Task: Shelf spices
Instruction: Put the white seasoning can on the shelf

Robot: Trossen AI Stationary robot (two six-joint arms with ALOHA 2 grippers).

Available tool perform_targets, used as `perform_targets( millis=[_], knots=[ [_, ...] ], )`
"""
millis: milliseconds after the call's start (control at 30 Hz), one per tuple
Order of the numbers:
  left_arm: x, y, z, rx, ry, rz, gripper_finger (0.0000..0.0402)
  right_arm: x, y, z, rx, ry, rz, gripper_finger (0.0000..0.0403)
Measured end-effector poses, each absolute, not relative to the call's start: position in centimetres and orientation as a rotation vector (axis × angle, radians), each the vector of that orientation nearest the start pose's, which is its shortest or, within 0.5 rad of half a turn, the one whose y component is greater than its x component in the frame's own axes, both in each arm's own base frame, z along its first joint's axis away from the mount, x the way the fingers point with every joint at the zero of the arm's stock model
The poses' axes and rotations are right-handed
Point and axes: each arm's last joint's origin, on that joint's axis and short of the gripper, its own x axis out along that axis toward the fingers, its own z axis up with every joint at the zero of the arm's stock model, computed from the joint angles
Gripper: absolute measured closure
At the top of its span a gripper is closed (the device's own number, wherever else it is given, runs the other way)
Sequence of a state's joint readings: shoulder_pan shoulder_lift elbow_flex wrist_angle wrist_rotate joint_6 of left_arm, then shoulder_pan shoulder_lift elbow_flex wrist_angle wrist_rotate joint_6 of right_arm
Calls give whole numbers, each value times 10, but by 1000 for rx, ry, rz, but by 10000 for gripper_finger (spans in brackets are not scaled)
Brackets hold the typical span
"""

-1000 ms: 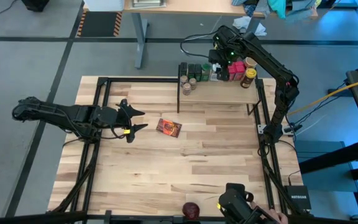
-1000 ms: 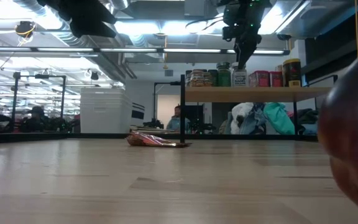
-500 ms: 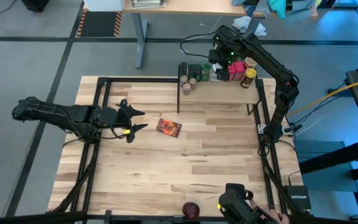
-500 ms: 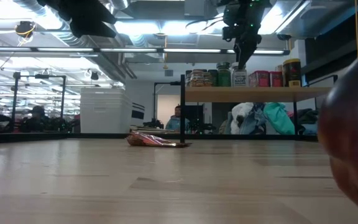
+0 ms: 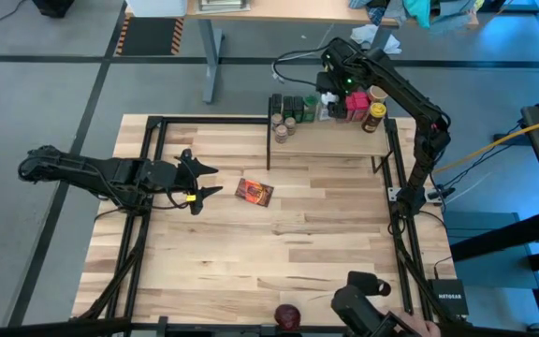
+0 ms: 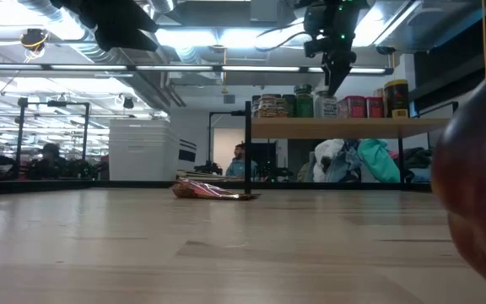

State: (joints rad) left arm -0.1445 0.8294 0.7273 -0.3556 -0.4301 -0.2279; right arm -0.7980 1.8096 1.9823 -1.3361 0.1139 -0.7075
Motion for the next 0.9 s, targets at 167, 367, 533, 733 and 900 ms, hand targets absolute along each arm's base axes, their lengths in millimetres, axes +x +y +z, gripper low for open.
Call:
perform_targets(
  millis=[167, 367, 533, 733, 900],
  knots=[
    [176, -13, 291, -91, 406, 329, 147, 242, -252, 376, -186, 1313, -356, 61],
    [176, -13, 291, -92, 406, 329, 147, 246, -248, 376, -194, 1307, -340, 60],
    [176, -13, 291, -91, 406, 328, 147, 250, -242, 380, -228, 1289, -331, 61],
    [176, -13, 291, -94, 405, 327, 147, 252, -245, 383, -254, 1265, -386, 61],
    [176, -14, 291, -95, 406, 322, 147, 252, -244, 382, -194, 1248, -403, 61]
  ],
)
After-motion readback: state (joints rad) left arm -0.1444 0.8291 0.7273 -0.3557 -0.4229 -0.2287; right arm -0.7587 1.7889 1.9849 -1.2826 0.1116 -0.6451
